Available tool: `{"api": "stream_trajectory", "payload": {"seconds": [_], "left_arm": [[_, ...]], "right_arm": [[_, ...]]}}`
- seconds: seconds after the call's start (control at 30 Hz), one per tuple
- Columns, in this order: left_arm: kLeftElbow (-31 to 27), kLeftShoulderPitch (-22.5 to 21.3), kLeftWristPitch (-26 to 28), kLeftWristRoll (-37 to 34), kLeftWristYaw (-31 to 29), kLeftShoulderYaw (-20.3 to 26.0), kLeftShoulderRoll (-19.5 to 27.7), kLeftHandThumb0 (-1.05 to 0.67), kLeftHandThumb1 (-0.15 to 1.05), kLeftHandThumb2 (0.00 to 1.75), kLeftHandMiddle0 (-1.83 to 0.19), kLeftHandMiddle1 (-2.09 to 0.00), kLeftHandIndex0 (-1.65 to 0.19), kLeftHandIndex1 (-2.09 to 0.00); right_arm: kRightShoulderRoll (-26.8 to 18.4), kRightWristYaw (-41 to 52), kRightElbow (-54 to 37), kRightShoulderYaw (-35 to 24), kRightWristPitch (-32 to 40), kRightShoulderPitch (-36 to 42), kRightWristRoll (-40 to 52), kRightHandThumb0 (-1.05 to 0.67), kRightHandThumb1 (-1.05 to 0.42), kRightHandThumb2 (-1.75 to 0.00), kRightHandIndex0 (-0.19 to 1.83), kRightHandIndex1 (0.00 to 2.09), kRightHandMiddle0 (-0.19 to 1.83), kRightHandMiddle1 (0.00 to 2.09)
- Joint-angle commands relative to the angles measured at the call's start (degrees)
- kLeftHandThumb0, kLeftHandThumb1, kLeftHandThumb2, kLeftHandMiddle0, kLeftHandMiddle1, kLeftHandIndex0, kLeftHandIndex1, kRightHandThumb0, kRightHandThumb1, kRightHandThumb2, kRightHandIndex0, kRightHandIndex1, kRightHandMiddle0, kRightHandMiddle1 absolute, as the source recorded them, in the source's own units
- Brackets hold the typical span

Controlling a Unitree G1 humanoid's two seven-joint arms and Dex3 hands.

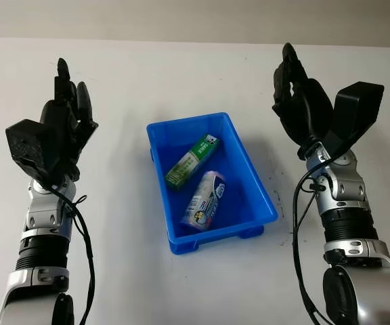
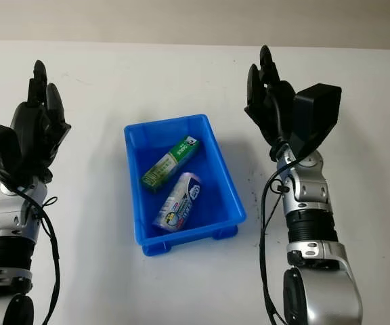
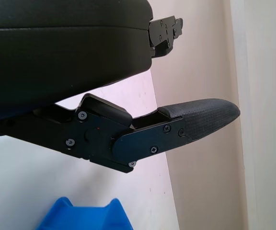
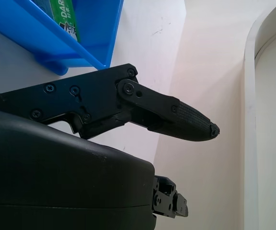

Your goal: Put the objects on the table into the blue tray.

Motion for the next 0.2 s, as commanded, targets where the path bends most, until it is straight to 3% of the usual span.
{"api": "stream_trajectory", "payload": {"seconds": [0.0, 0.17], "left_arm": [[-2.0, 1.2, 0.4, -0.2, -0.1, -0.4, -0.4, -0.86, 1.05, 0.74, 0.19, 0.00, 0.19, 0.00], [-5.0, 2.2, 1.3, -0.5, 0.5, -0.6, -1.3, -0.85, 1.05, 0.72, 0.19, 0.00, 0.19, 0.00]], "right_arm": [[0.0, 0.2, 0.0, -0.3, -0.7, -0.2, 0.2, -0.74, -1.05, -0.78, -0.19, 0.00, -0.19, 0.00], [0.3, -0.4, -0.5, -0.2, -0.7, 0.1, 0.0, -0.74, -1.05, -0.77, -0.19, 0.00, -0.19, 0.00]]}}
